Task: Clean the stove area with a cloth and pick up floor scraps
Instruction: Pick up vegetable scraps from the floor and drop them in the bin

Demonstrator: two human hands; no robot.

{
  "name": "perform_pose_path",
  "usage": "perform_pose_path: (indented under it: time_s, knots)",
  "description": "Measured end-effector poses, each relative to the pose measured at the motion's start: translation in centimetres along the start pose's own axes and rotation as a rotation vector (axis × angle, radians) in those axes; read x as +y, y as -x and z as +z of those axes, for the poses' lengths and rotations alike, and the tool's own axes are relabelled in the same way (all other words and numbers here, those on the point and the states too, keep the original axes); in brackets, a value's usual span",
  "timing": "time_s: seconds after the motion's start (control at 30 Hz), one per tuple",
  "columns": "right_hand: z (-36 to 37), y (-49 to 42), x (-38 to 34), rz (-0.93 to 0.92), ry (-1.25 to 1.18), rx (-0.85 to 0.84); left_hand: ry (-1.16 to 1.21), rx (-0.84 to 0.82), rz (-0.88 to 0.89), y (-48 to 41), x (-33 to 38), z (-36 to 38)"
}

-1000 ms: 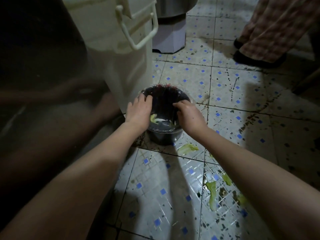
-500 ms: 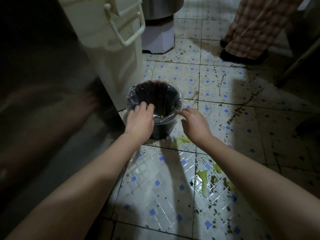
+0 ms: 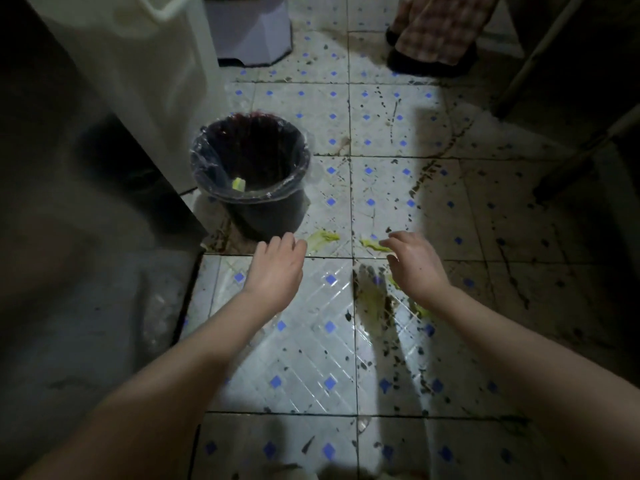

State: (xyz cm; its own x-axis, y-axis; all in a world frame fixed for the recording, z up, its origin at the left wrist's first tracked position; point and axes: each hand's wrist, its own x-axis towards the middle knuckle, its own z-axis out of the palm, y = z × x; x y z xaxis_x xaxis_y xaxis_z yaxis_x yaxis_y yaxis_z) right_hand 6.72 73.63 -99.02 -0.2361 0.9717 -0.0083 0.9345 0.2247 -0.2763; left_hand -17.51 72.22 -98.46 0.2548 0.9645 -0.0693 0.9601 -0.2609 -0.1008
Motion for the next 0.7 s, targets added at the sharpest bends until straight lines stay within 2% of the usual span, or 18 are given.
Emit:
perform_pose_path:
  time_s: [0.37,0.7]
  knots:
    - [4.7,6.1,3.4,0.169,-0.064,-0.114,0.013,-0.248,0.079,3.0,2.9,6.7]
    - [8.5,7.0,1.8,0.109,-0.132,-0.125,0.125,-0.368,0.070,4.4,4.4,10.9]
